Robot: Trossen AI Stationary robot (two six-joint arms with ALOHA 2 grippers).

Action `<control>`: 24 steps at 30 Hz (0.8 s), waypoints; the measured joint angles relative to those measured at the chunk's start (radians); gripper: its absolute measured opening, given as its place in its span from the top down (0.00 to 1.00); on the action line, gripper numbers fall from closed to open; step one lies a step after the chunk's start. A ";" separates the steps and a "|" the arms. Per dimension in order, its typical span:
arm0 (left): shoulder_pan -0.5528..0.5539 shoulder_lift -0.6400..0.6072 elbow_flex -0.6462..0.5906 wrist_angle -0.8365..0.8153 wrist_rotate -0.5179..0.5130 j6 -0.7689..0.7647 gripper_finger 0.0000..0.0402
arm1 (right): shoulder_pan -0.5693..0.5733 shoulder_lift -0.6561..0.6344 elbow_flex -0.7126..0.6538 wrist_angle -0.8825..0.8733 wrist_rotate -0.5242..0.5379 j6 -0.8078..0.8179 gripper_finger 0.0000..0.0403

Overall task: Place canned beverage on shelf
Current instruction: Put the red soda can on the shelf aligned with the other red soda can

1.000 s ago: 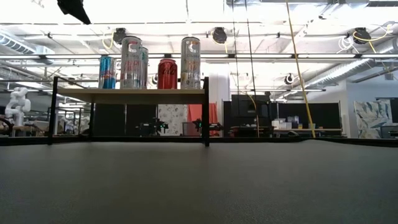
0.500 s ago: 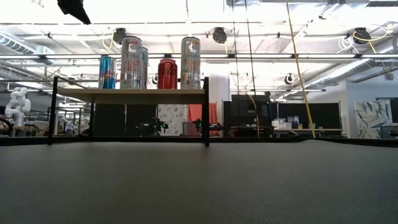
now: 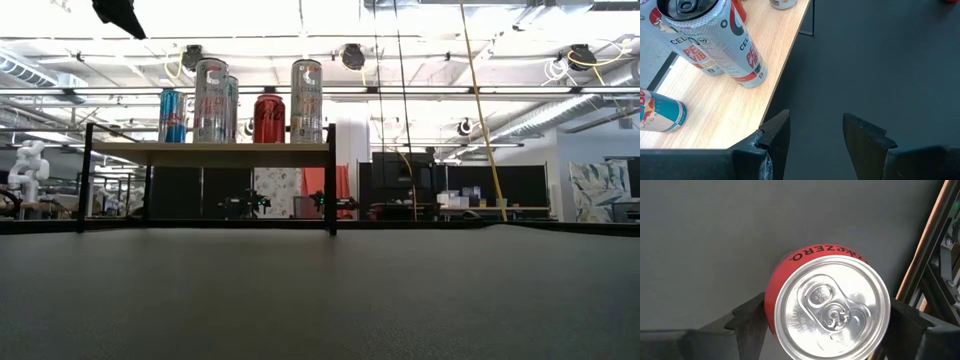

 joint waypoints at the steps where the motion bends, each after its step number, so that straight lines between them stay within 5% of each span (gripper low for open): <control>1: 0.000 0.000 0.000 0.000 0.000 0.000 0.55 | -0.001 -0.003 0.007 -0.002 0.001 -0.004 0.30; 11: 0.000 0.009 0.000 0.001 -0.001 -0.002 0.55 | -0.080 -0.067 0.068 -0.050 0.106 -0.090 0.30; 24: 0.000 0.062 0.000 0.004 -0.010 -0.002 0.55 | -0.321 -0.066 0.067 0.054 0.211 -0.554 0.30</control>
